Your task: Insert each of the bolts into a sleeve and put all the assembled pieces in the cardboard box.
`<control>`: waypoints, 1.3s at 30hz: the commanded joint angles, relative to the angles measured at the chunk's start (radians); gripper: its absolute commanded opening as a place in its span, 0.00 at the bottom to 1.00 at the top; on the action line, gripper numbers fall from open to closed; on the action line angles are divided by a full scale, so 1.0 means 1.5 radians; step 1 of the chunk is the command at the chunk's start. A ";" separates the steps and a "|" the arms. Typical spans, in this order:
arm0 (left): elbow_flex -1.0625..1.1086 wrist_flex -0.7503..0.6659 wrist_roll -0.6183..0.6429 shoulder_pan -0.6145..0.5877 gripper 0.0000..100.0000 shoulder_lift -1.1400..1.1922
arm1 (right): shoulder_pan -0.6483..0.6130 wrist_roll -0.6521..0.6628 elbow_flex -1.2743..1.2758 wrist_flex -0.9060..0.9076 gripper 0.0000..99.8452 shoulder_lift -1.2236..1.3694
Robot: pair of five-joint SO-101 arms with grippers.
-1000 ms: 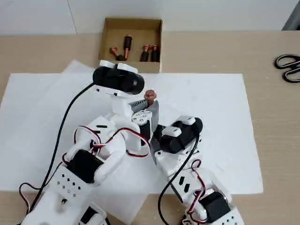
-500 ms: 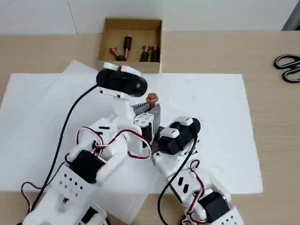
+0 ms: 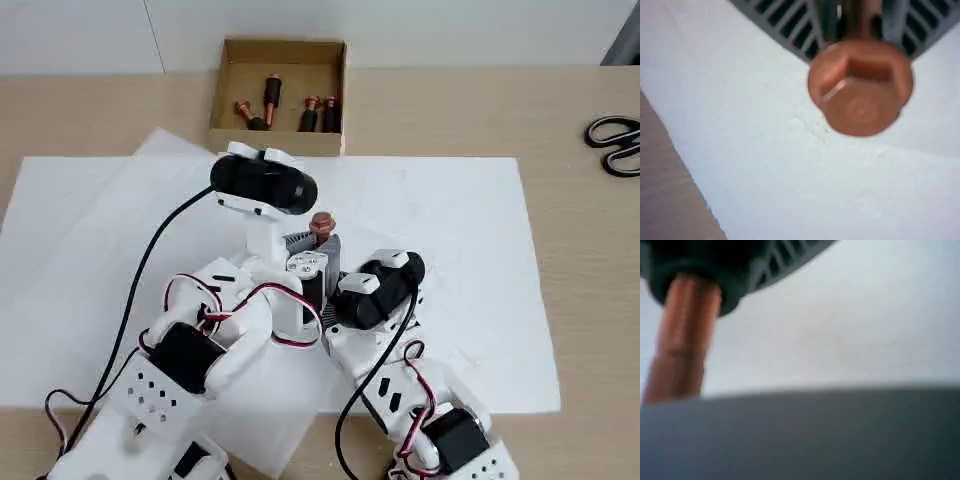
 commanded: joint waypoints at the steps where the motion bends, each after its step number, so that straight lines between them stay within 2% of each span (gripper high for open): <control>1: -0.003 0.006 -0.005 -0.001 0.01 -0.015 | -0.001 -0.007 -0.006 -0.016 0.00 -0.012; 12: 0.019 0.008 -0.008 0.000 0.01 -0.015 | -0.001 -0.007 -0.006 -0.016 0.00 -0.012; 17: 0.037 0.005 -0.051 0.026 0.01 -0.015 | -0.001 -0.005 -0.006 -0.016 0.00 -0.012; 35: 0.041 0.044 -0.052 0.027 0.01 -0.014 | -0.001 -0.005 -0.005 -0.016 0.00 -0.012; 39: 0.040 0.049 -0.052 0.027 0.06 -0.014 | -0.001 -0.005 -0.005 -0.015 0.00 -0.012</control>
